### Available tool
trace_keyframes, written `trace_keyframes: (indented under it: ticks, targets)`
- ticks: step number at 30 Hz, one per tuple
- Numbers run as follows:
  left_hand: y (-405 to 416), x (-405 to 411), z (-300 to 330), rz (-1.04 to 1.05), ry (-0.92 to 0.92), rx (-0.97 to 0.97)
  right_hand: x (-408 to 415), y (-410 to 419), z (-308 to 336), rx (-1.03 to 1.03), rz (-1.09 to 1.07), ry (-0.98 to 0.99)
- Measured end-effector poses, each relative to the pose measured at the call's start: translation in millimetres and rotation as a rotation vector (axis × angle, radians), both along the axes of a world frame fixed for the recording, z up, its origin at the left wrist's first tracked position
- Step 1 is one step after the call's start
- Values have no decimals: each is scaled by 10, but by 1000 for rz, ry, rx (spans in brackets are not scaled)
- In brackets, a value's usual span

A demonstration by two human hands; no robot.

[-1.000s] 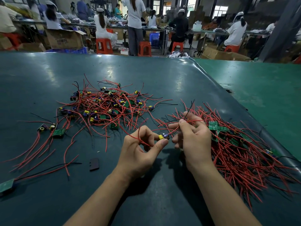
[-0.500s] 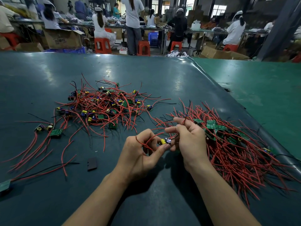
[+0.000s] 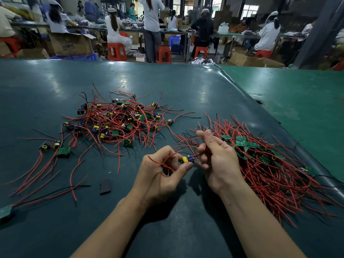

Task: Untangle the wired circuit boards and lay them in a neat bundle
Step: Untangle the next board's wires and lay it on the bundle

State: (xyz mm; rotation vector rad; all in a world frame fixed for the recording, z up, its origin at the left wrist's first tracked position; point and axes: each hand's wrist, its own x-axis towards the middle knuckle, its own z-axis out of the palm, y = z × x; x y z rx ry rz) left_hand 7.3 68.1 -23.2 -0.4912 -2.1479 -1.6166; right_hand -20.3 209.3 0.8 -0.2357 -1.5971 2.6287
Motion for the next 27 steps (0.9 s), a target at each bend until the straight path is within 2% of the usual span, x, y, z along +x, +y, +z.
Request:
trace_keyframes:
  ticks: [4,10,14,17,20,27]
  targets:
    - [4,-8,1,-14,8,-7,-16,-1,-23,-4,-5,10]
    - [-46,-39,-22,48,-4,-8,32,-56,-29,267,55,148]
    - [-11,-40,-9,53,14,10,20,-13,-15,258,-51,157]
    - [-8,-38,-5,51,22,16,-10,14,-3,193,-109,111]
    - [-21,-29,-7,46,14,41,-30,63,42,32,-139,64]
    - [-2,-1,22,18,38,33,-46,119,86,-267,-80,-36]
